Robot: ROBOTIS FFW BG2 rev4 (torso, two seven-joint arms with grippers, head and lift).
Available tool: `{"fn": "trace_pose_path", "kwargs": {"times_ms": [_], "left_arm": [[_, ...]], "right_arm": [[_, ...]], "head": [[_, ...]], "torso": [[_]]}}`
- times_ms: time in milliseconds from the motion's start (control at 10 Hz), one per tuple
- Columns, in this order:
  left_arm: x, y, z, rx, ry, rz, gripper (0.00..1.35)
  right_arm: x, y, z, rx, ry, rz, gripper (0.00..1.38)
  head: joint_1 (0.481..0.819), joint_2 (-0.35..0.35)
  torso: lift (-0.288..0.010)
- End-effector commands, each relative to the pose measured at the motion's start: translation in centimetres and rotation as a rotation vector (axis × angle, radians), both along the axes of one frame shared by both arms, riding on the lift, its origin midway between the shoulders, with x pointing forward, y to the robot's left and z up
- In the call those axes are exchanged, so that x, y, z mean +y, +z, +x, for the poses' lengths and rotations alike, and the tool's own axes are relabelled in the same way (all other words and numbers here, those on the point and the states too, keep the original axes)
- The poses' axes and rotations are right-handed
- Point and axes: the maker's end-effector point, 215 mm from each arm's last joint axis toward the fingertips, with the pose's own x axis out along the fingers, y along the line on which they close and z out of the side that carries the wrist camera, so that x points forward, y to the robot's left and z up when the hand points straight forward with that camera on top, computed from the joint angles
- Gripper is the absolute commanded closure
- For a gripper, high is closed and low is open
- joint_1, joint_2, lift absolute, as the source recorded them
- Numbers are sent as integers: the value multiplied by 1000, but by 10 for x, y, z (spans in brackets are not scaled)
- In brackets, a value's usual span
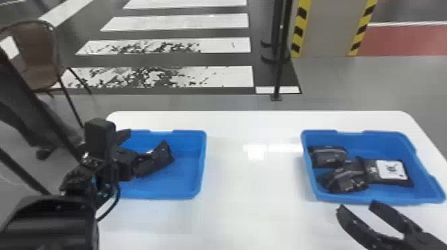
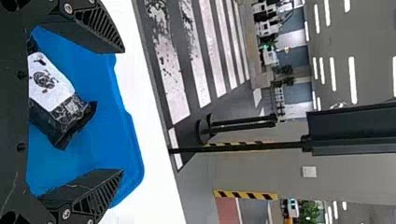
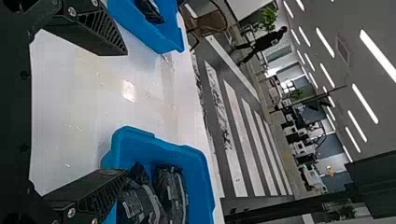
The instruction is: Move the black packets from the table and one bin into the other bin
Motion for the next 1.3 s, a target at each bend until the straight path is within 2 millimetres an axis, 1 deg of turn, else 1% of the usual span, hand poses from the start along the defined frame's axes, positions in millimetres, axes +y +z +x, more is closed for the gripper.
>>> {"fn": "trace_pose_path", "kwargs": {"times_ms": [0, 100, 200, 300, 400, 500, 600, 700, 800, 1000, 1200], "left_arm": [[20, -8, 16, 51, 29, 30, 116], [33, -13, 24, 70, 55, 49, 116], [52, -35, 28, 126, 94, 67, 116], [69, -59, 28, 187, 120, 74, 111], [79, -77, 25, 236, 122, 63, 111], [87, -88, 22, 264, 119, 42, 111], [90, -97, 22, 282, 116, -1, 111], [86, -100, 27, 295, 95, -41, 111], [75, -99, 33, 300, 67, -65, 111], [47, -104, 34, 318, 12, -122, 111], [15, -108, 31, 343, -62, -165, 111]], "right_arm": [[0, 1, 0, 0, 0, 4, 131], [1, 1, 0, -1, 2, 6, 131], [2, 2, 1, -3, 5, 5, 131], [4, 2, 1, -6, 12, 8, 131], [4, 2, 1, -6, 11, 8, 131], [3, 1, 1, -6, 10, 10, 131], [4, 1, 1, -5, 10, 11, 131], [4, 1, 3, -8, 10, 11, 131], [5, 0, 3, -6, 11, 13, 131], [7, -3, 4, 0, 15, 19, 131], [6, -6, 3, 5, 14, 18, 131]], "head": [[695, 86], [695, 99], [695, 114], [695, 133], [695, 159], [695, 170], [695, 184], [695, 193], [695, 195], [695, 180], [695, 145]], "torso": [[-110], [-110], [-110], [-110], [-110], [-110], [-110], [-110], [-110], [-110], [-110]]}}
